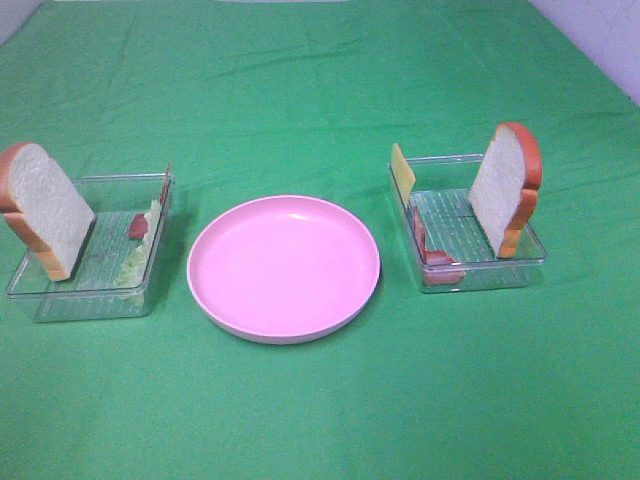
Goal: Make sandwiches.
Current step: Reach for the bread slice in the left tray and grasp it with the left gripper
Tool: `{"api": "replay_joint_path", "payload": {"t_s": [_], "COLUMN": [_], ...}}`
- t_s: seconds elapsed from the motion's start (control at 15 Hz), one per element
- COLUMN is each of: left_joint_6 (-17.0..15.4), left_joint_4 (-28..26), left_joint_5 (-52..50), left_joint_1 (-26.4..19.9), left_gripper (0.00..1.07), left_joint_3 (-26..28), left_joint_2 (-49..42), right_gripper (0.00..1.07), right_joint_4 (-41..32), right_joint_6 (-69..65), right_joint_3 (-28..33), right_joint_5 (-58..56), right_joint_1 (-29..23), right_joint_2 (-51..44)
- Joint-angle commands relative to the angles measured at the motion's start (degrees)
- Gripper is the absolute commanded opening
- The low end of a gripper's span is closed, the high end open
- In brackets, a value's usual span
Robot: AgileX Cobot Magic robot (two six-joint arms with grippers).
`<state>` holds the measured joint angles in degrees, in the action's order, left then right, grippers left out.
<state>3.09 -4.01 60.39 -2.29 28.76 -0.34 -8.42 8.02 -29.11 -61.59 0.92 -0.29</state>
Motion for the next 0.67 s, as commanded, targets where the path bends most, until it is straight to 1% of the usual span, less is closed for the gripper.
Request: {"api": "replay_joint_path", "payload": {"t_s": [0.07, 0.67], "left_joint_6": [0.11, 0.11], "left_joint_4": [-0.4, -0.4], "left_joint_5": [-0.46, -0.46], "left_joint_1": [-0.17, -0.17], "left_gripper": [0.71, 0.71], "left_joint_3": [-0.11, -0.11], "left_joint_2": [-1.2, -1.2], "right_gripper": [0.77, 0.77], "right_joint_4": [0.17, 0.17], "right_joint_6": [0.63, 0.63], "right_joint_3": [0.11, 0.11], "right_joint_5": [0.63, 0.63], "right_joint_1": [0.34, 0.34], "right_joint_2": [-0.23, -0.23]}}
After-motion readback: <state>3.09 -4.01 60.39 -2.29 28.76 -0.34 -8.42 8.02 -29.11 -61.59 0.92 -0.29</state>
